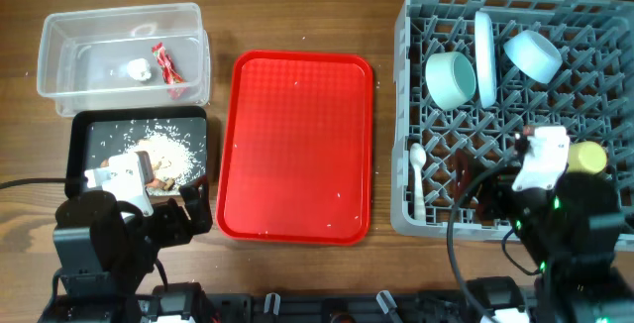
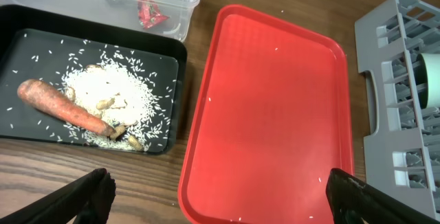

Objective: Sort waste into correct bins and load items into the dishwasher rack

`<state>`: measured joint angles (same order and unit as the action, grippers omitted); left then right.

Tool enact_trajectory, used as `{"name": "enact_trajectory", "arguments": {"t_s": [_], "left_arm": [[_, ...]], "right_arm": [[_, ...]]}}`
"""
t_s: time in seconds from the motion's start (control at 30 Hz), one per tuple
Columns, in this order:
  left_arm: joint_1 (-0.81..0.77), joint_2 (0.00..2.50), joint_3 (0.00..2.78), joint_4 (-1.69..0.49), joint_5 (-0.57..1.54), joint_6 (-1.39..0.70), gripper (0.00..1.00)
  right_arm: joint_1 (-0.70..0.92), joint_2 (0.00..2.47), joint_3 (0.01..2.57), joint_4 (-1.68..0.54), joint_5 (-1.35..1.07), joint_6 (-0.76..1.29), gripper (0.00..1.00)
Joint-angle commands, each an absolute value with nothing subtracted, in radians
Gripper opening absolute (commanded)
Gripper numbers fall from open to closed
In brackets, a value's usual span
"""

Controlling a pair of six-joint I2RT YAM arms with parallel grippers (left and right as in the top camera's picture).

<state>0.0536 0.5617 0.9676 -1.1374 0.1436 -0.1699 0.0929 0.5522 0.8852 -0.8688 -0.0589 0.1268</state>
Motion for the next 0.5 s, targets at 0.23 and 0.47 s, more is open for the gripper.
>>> {"name": "enact_trajectory", "arguments": {"t_s": [0.23,0.47], "left_arm": [[0.058,0.556,0.962,-1.137,0.141,-0.172,1.00],[0.058,0.556,0.962,-1.137,0.141,-0.172,1.00]], "right_arm": [[0.099,0.152,0.352,-0.200,-0.086,0.141,1.00],[0.098,0.041,0.123,0.105,-0.058,0.130,1.00]]}}
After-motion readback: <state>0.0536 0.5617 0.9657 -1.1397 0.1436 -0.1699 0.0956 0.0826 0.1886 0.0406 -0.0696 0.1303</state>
